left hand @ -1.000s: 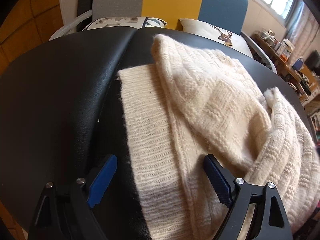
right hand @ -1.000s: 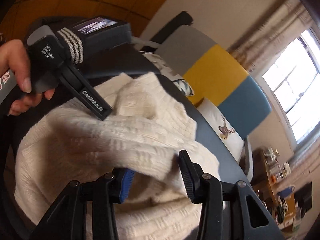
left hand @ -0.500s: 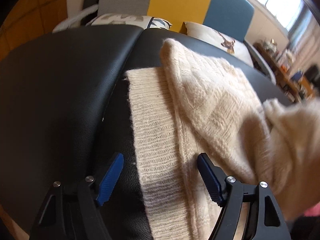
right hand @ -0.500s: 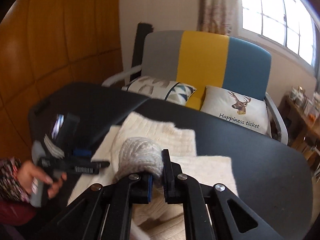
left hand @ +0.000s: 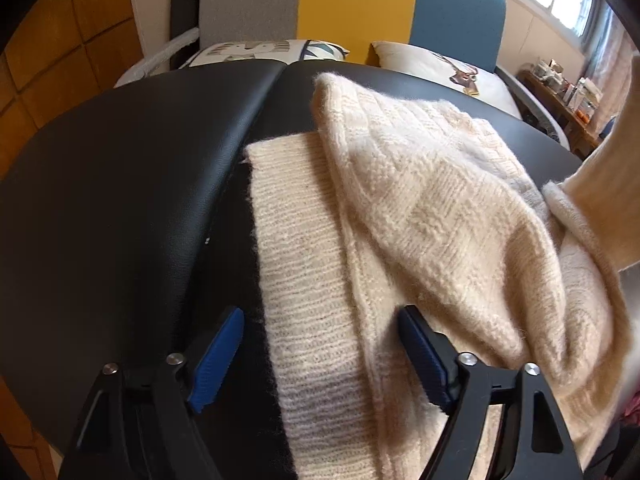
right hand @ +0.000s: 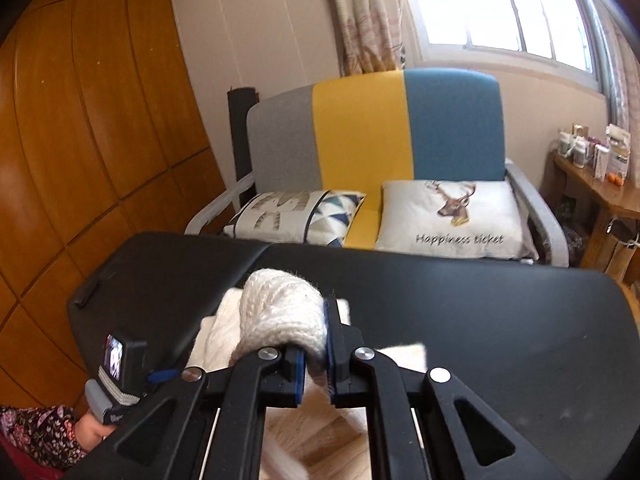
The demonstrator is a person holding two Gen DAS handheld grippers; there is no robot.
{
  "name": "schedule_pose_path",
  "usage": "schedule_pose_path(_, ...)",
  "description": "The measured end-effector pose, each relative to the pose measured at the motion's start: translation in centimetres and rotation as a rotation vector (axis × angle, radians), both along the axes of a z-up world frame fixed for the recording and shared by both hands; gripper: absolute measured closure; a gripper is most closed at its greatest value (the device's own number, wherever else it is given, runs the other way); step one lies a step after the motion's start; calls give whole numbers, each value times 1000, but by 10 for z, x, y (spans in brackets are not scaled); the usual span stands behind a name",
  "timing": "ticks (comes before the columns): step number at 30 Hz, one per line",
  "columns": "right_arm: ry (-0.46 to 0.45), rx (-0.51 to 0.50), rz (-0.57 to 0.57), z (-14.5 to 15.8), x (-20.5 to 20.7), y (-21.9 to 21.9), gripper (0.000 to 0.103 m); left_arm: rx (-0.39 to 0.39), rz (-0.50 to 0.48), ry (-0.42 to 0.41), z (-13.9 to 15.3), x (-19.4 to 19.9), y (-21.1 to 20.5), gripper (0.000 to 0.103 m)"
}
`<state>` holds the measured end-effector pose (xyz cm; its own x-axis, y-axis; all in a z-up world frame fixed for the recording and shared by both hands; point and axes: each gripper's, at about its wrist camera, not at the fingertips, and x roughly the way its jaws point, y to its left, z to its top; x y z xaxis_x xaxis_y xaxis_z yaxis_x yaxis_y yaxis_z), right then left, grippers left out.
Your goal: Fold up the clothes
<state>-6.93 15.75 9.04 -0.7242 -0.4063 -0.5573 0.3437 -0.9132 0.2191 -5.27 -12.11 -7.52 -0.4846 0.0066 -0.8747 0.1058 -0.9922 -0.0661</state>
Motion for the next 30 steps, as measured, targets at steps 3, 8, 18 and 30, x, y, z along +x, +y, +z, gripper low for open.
schedule_pose_path(3, 5, -23, -45, 3, -8, 19, 97, 4, 17, 1, 1, 2, -4, 18)
schedule_pose_path(8, 9, -36, -178, -1, -21, 63, 97, -18, 36, 11, 2, 9, -4, 16)
schedule_pose_path(18, -124, -130, -451, -56, -65, 177, 96, -26, 37, 20, 4, 16, -5, 9)
schedule_pose_path(30, -362, -303, -711, -178, -67, 296, 96, -63, 64, 20, 7, 22, 1, 3)
